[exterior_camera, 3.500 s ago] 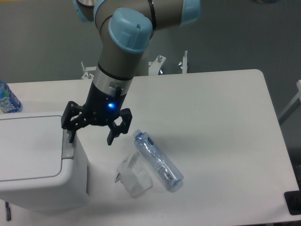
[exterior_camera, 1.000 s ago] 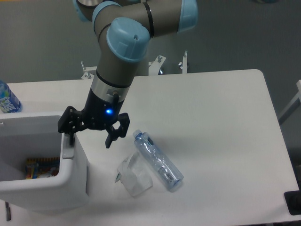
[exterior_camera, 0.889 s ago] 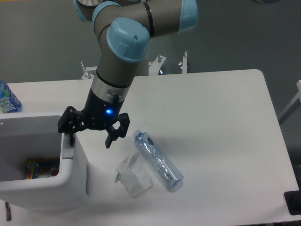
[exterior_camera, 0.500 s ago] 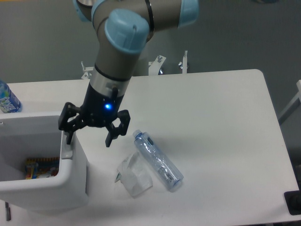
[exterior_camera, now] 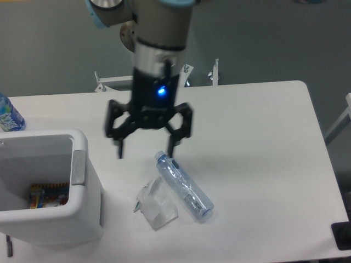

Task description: Open the trash can

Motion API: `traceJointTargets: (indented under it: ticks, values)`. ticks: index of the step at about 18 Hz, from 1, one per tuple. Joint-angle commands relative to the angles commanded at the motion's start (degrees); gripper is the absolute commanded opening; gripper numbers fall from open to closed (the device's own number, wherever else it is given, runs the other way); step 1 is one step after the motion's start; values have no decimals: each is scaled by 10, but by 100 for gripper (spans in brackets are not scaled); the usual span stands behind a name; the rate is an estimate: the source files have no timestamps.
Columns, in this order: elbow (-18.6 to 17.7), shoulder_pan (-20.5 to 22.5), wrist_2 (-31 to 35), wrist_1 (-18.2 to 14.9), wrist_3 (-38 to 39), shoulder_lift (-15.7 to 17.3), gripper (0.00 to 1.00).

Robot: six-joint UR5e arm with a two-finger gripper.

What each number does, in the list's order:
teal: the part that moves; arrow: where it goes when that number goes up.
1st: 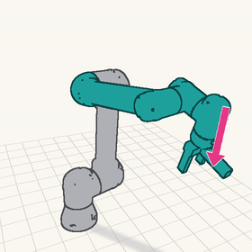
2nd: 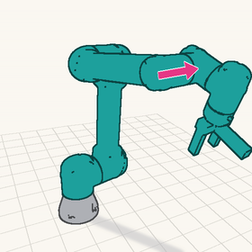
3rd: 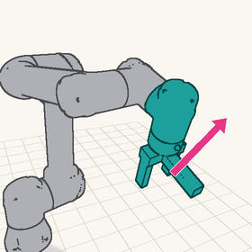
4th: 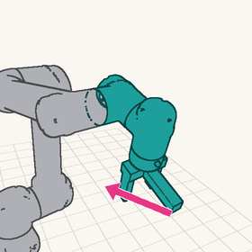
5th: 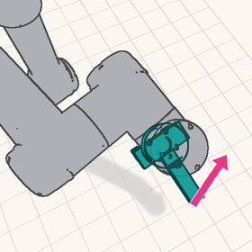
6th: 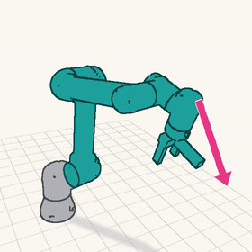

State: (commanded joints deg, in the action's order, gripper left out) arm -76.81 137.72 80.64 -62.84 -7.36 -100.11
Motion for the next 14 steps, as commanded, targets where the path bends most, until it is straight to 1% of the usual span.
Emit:
traceJointTargets:
  ticks: [1, 3, 7, 9, 11, 14]
  values:
    - [-4, 1, 44, -4, -28, 1, 100]
    - [-11, 3, 86, -8, -73, 1, 100]
    - [-27, 16, 120, -9, -141, 2, 100]
    - [-33, 18, 137, -9, -148, 3, 100]
    - [-37, 28, 140, -8, -152, 4, 100]
    - [-41, 28, 146, -7, -165, 5, 100]
